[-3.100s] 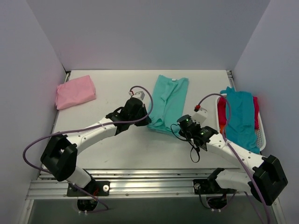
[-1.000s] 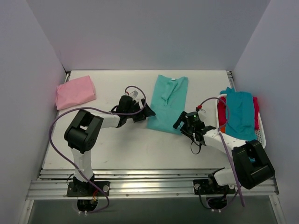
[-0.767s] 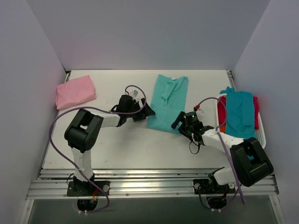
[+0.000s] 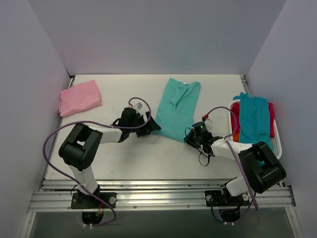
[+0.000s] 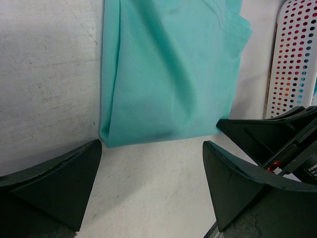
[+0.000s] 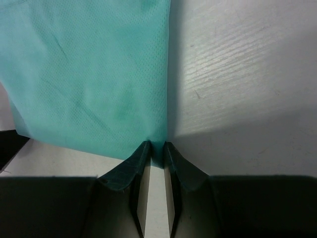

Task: Fold and stack the t-shirts
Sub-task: Fold the tshirt

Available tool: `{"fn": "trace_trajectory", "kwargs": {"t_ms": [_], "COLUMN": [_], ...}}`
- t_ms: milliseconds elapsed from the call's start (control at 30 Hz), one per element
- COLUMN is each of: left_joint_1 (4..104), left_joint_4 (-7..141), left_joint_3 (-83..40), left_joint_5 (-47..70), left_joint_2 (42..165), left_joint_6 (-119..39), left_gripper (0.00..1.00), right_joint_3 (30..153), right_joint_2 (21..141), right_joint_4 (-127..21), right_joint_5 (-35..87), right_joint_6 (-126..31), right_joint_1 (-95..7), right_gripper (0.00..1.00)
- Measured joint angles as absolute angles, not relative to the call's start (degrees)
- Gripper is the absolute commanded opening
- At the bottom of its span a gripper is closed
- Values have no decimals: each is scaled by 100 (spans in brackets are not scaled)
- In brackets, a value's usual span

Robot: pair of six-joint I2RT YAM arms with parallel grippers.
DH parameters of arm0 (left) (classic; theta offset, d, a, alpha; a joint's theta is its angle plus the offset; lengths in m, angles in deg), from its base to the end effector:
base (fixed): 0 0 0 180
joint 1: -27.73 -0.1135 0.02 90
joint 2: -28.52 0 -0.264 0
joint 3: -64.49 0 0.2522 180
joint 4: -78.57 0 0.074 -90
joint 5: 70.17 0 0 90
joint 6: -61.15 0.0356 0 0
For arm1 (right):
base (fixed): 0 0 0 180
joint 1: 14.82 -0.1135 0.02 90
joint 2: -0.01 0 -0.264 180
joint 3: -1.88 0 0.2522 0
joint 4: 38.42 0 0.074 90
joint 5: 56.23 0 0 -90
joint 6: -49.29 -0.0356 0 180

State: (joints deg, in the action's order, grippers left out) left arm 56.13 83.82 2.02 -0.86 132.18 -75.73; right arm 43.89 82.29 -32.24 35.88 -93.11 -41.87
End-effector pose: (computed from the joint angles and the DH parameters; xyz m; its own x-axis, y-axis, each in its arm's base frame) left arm 0.3098 -0.1818 0.1410 -0.8614 -0.3105 -0.4020 0.0993 0.6733 -0.7327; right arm 0.2390 0.1206 0.1507 -0.6431 0.5606 -0.5216 0.1348 0.7534 0.6435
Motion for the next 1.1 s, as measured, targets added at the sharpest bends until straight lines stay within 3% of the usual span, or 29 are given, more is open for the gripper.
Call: {"fn": "trace_trajectory", "kwargs": {"t_ms": [433, 567, 700, 733, 933, 1100], "left_joint_1": [5646, 5652, 5657, 5657, 5650, 5650], "left_joint_4": [8836, 8854, 8860, 8867, 8838, 8827], "left_joint_3": [159, 93, 32, 17, -95, -136], "left_joint_5": [-143, -84, 36, 58, 222, 262], "left_joint_2": [13454, 13502, 13585, 13631, 13867, 13983], "left_joint_6": [-7680, -7695, -7728, -7739, -7739, -7743], "left_gripper": [95, 100, 74, 63, 37, 3], "right_joint_3": [4391, 4391, 4391, 4391, 4391, 4391], "right_joint_2": [8402, 8402, 8402, 8402, 8404, 8411], "right_joint_4": [-2885, -2892, -2903, -2905, -2909, -2907], "right_joint_5": [3586, 3588, 3588, 3588, 3588, 3588], "right_joint_6": [-9317, -9315, -9313, -9313, -9309, -9302], "right_joint_1": [-4187, -4187, -4187, -4187, -4180, -4176], "right_gripper": [11, 9, 8, 8, 7, 6]}}
